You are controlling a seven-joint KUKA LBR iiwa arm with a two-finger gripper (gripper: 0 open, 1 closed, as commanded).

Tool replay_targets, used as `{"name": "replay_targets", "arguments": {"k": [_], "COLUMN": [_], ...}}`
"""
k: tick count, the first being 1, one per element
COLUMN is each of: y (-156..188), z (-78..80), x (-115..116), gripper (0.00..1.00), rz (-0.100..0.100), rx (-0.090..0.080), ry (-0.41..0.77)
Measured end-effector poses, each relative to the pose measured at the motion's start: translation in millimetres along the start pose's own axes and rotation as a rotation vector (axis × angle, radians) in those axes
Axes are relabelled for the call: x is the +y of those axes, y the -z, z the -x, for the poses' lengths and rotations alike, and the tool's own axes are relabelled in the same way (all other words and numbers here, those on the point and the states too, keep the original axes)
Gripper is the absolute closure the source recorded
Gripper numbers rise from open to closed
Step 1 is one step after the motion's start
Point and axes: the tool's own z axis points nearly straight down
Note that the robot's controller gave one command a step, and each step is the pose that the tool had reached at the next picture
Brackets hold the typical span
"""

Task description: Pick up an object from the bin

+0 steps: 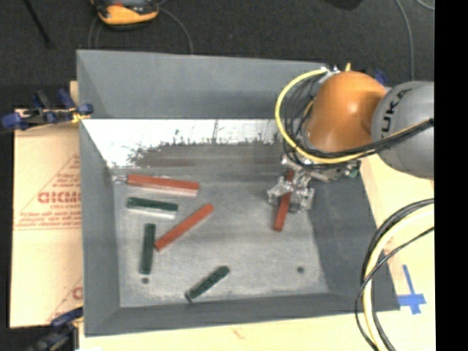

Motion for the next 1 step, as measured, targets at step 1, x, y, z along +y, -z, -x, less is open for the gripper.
{"name": "replay_targets", "arguments": {"k": [1], "y": [132.5], "z": [-36.3], "x": [29.9], "gripper": [1.00], "rz": [0.006], "rx": [0.004], "ry": [-0.054]}}
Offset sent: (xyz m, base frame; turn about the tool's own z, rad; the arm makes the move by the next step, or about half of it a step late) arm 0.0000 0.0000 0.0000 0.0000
